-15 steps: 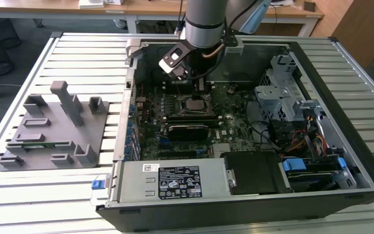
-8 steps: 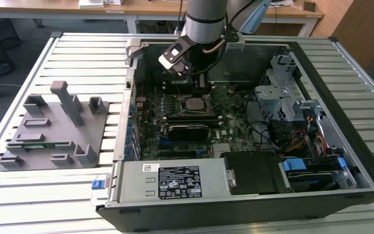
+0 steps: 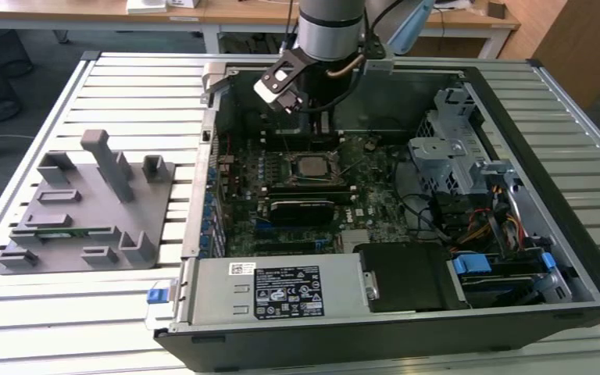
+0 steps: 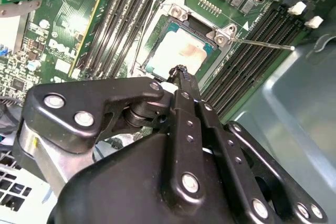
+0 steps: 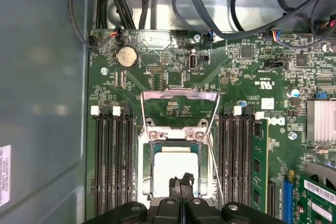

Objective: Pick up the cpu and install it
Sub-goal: 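Close the cpu cover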

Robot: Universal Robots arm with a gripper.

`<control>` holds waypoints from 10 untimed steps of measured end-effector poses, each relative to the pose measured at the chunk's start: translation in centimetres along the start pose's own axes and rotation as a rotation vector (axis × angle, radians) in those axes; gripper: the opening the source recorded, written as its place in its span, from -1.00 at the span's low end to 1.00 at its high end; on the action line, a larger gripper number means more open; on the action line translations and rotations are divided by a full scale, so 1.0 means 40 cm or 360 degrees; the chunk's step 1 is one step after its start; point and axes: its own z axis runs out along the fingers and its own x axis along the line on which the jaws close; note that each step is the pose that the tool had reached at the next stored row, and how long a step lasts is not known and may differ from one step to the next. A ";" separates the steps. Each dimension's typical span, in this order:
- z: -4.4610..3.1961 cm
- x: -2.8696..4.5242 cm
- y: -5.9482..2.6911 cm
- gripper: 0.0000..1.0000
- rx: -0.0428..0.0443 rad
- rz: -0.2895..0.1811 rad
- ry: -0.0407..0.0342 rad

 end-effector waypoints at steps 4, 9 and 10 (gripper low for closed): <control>-0.019 0.000 0.000 -0.79 0.0000 0.0000 0.0000; -0.044 0.000 0.000 -0.79 -0.0001 0.0000 -0.0001; -0.048 0.000 0.001 -0.79 -0.0002 0.0000 -0.0001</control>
